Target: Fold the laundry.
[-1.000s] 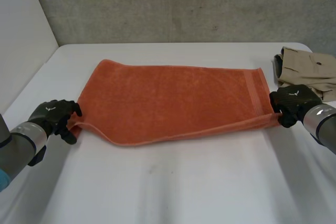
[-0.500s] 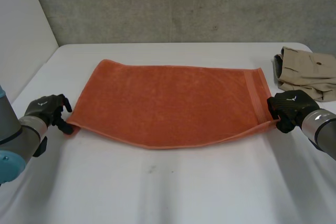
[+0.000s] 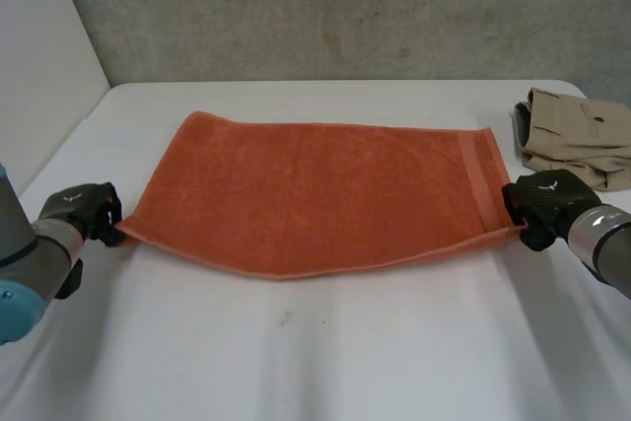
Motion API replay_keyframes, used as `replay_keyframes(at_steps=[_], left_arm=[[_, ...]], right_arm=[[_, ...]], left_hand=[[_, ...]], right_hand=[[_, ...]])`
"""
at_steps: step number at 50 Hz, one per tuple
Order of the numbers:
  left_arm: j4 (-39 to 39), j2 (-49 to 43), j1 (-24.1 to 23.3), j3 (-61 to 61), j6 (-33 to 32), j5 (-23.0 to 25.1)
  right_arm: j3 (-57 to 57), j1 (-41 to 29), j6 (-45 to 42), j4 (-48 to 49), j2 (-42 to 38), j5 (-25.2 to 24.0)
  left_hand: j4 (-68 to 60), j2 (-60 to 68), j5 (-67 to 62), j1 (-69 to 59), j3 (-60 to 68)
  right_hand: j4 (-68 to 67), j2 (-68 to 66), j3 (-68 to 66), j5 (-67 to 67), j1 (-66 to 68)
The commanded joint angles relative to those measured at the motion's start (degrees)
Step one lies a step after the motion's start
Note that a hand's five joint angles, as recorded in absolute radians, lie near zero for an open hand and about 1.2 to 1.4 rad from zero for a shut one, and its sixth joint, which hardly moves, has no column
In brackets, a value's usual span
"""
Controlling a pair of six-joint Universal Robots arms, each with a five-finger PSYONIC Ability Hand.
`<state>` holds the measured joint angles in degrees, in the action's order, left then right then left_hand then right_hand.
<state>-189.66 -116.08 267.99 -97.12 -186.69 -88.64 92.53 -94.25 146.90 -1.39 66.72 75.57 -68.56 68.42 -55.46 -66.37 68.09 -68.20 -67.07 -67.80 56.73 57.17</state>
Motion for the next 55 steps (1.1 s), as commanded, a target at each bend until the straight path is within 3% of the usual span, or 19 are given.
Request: replay_keyframes(at_steps=[1,3,4,8,13,22,28,34,43,49,55], left_arm=[[8.2,11.5,0.6,-2.8,-11.8,0.1],[9.7,14.5,0.9,-4.0,-17.2,0.3],[11.4,17.8,1.1,-5.5,-23.3,0.2],[16.1,26.9,1.8,-9.7,-37.8,0.3],[21.0,36.4,1.8,-11.8,-47.4,0.5],[22.3,42.0,0.4,-13.3,-48.2,7.0],[20.1,29.0,0.0,-11.5,-47.8,9.9],[15.6,14.2,-3.0,-3.7,-47.7,9.4],[4.6,0.7,-6.3,16.4,-45.6,2.5],[-7.3,0.3,-7.8,28.3,-41.6,2.4],[-24.3,3.4,-8.6,36.8,-35.9,1.5]], right_arm=[[-0.9,0.2,-7.5,-10.5,6.0,-0.3],[-1.0,0.4,-11.6,-15.4,8.9,-0.5],[-1.0,0.5,-12.7,-16.7,9.5,-0.5],[-1.3,1.9,-18.3,-24.1,13.5,-0.1],[-1.3,7.0,-25.7,-35.2,21.4,-1.0],[0.6,9.8,-28.9,-37.0,23.0,-5.2],[1.2,8.8,-27.1,-30.4,16.0,-5.4],[-4.2,5.7,-22.3,-24.9,6.3,-0.5],[-21.7,-4.8,-13.8,-18.0,-2.4,6.9],[-37.5,-6.2,-5.8,-6.7,-4.1,8.1],[-48.0,-6.8,-0.1,8.1,-3.9,9.9]], left_hand=[[-11.4,11.6,-14.5,-13.6,11.9],[-11.4,11.6,-14.5,-13.6,11.9],[-11.4,11.6,-14.5,-13.6,11.9],[-11.4,11.6,-14.5,-13.6,11.9],[-11.4,11.6,-14.5,-13.6,11.9],[-11.4,11.6,-14.5,-13.6,11.9],[-11.4,11.6,-14.5,-13.6,11.9],[-11.4,11.6,-14.5,-13.6,11.9],[-11.4,11.6,-14.5,-13.6,11.9],[-11.4,11.6,-14.5,-13.6,11.9],[-11.4,11.6,-14.5,-13.6,11.9]], right_hand=[[-11.8,-12.9,-12.2,13.3,22.8],[-11.8,-12.9,-12.2,13.3,22.8],[-11.8,-12.9,-12.2,13.3,22.8],[-11.8,-12.9,-12.2,13.3,22.8],[-11.8,-12.9,-12.2,13.3,22.8],[-11.8,-12.9,-12.2,13.3,22.8],[-11.8,-12.9,-12.2,13.3,22.8],[-11.8,-12.9,-12.2,13.3,22.8],[-11.8,-12.9,-12.2,13.3,22.8],[-11.8,-12.9,-12.2,13.3,22.8],[-11.8,-12.9,-12.2,13.3,22.8]])
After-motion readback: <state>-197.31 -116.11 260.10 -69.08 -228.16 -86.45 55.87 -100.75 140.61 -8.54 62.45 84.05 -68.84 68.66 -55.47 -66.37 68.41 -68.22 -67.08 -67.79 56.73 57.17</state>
